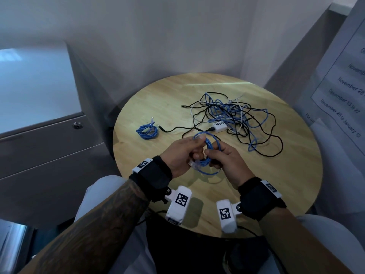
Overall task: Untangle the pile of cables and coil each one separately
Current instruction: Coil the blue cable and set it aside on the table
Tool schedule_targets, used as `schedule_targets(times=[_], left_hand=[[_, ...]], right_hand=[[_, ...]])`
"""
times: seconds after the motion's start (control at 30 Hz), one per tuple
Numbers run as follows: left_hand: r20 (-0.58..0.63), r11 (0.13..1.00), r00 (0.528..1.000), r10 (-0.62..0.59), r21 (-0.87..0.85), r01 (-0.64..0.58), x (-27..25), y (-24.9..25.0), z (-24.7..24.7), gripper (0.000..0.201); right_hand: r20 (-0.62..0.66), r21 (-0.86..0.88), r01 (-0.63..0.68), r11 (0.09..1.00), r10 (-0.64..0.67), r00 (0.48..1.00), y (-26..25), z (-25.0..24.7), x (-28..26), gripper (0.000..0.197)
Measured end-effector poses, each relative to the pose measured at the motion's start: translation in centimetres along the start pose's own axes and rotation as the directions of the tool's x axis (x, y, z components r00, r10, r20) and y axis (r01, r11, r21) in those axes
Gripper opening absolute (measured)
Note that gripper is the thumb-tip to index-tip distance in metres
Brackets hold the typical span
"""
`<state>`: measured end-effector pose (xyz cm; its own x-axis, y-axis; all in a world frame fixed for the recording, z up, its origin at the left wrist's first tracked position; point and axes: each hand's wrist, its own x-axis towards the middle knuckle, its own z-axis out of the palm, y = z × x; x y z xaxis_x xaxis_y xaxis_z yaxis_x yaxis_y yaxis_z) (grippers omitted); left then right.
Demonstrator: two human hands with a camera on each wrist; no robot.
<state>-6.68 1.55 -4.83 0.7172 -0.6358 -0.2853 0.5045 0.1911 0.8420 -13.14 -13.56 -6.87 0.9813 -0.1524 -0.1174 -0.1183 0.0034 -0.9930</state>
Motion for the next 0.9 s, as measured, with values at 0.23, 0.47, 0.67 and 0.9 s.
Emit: schedule_targets(times=[0.23, 0.47, 0.67, 0.9], left_hand=[[-0.023, 0.999, 1.0, 0.002, 0.053, -0.001, 0.0, 0.0, -0.4, 0.02], [-0.021, 1.0, 1.0, -0.006, 0.001, 0.006, 0.2, 0.2, -0.3, 0.026], [-0.139, 0.997, 0.988, 0.065, -0.033, -0.07, 0.4, 0.4, -1.1, 0.026], [-0.192, 0.986, 0.969, 0.157, -0.025, -0.165, 0.7, 1.0, -2.2, 0.019]], right_hand=[[0.029, -0.077, 0.02, 0.997, -0.018, 0.999, 0.2, 0.3, -0.1, 0.021], [0.041, -0.091, -0.033, 0.995, 0.037, 0.998, 0.1, 0.1, -0.2, 0.027], [-0.175, -0.156, -0.061, 0.986, 0.033, 0.984, -0.6, -1.7, 0.4, 0.023], [-0.127, -0.393, -0.069, 0.917, 0.02, 0.992, -0.1, -2.6, 0.1, 0.017]])
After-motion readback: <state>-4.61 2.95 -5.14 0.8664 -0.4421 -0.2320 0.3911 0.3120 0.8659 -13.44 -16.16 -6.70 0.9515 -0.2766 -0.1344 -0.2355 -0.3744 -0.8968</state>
